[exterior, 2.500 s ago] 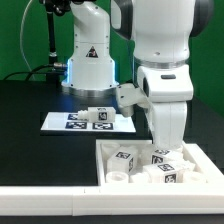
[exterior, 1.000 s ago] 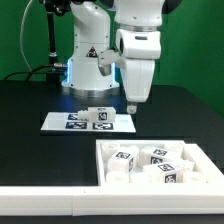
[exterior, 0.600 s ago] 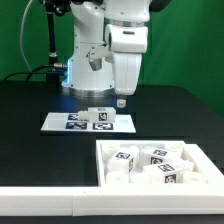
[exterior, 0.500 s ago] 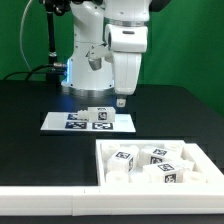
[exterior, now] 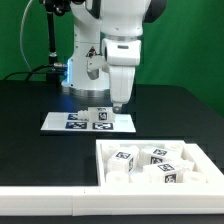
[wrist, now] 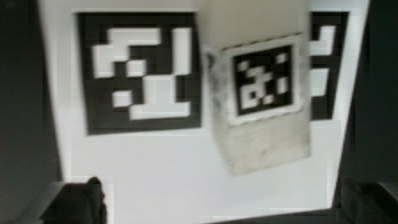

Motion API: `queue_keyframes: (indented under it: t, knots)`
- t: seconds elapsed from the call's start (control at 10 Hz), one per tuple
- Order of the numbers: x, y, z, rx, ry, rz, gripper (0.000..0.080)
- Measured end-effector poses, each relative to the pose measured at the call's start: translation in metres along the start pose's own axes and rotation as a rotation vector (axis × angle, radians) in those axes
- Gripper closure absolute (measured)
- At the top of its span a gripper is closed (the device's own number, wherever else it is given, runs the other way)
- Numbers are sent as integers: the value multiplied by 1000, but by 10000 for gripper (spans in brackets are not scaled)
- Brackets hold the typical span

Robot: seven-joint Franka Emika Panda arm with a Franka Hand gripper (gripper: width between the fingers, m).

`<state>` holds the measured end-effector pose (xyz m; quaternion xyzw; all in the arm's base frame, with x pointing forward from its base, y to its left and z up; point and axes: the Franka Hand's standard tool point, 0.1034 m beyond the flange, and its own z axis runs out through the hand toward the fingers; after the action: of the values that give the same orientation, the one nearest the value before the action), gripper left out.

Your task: Assemble one leg

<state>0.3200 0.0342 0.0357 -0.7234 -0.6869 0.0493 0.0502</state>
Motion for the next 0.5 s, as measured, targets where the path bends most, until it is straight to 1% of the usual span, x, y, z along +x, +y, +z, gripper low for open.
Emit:
queue_keyframes:
  t: [0.1,0.3,0.5]
  knots:
    - [-3,1,5,-9,12,-9,150]
    - [-13,1,19,-6,32,5,150]
    - [-20,2,26,0,44,30,150]
